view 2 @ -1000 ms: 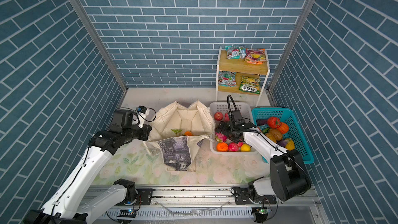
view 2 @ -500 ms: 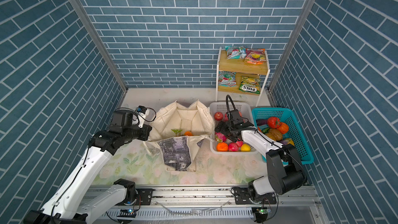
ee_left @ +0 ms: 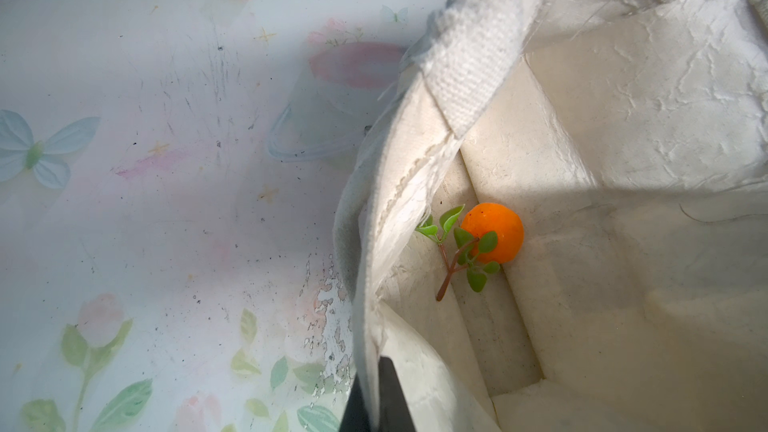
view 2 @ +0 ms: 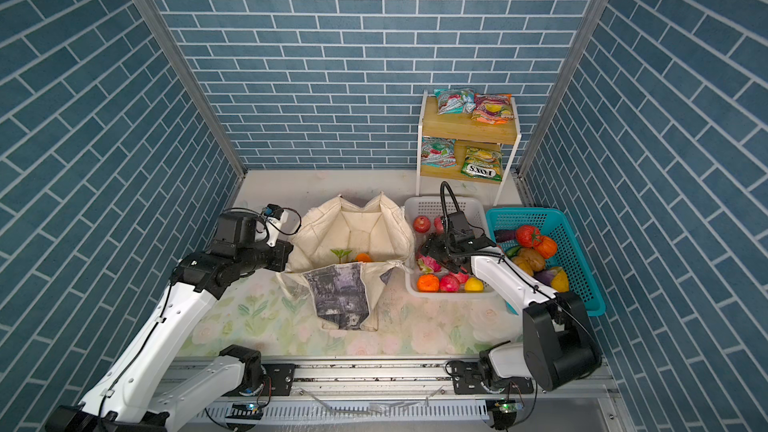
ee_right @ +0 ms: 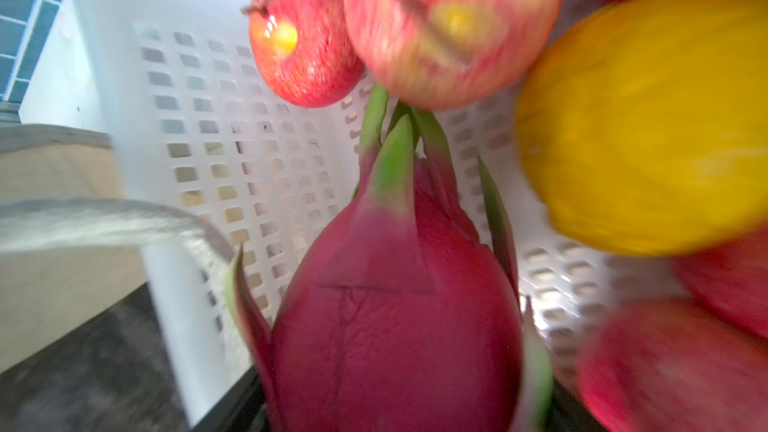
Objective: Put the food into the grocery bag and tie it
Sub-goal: 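Grasp the pink dragon fruit with the right gripper and lift it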
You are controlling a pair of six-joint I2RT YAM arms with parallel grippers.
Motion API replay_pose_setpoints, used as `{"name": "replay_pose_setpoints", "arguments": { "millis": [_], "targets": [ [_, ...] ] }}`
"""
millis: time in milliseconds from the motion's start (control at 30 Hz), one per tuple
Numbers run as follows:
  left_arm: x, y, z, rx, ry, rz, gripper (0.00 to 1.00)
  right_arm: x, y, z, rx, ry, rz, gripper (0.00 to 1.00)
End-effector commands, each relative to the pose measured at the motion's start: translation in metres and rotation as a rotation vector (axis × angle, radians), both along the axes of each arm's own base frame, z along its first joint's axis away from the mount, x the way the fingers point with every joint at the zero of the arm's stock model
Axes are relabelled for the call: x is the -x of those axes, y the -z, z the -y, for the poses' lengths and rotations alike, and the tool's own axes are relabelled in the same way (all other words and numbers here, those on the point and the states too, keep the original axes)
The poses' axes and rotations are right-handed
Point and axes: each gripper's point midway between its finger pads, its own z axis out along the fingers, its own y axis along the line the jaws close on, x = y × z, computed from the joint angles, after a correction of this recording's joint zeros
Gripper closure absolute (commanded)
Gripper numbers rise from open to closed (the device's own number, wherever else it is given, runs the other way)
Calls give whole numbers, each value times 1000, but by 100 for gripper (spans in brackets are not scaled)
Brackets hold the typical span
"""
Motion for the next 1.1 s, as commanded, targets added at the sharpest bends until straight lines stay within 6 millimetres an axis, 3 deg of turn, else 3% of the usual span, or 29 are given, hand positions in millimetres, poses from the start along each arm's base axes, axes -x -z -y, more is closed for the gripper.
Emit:
{"name": "replay_pose_setpoints", "arguments": {
  "millis": [0, 100, 200, 333, 467, 600, 767, 1067],
  "targets": [
    [-1, -3, -1, 3, -5, 22, 100, 3, -48, 28, 98, 38, 104, 32],
    [-1, -4, -1, 6, -4, 23, 100, 9, -95, 42, 143, 45, 202, 32],
    [-1, -4, -1, 7, -4, 25, 100, 11, -142, 43, 136, 7, 311, 32],
    [-1, -5, 0, 11, 0, 28, 100, 12, -190, 16, 28, -110, 426, 32],
    [0, -5, 0, 12, 0, 29, 100, 14, -220, -26, 13, -258, 504, 32],
    [0, -6, 0, 12, 0, 31, 100, 21, -226, -85, 48, -455, 530, 32],
    [0, -6, 0, 15, 1, 29, 100, 30, -212, -147, 110, -675, 518, 32],
    [0, -6, 1, 18, 4, 31, 100, 33, -179, -195, 165, -846, 475, 32]
  ]
}}
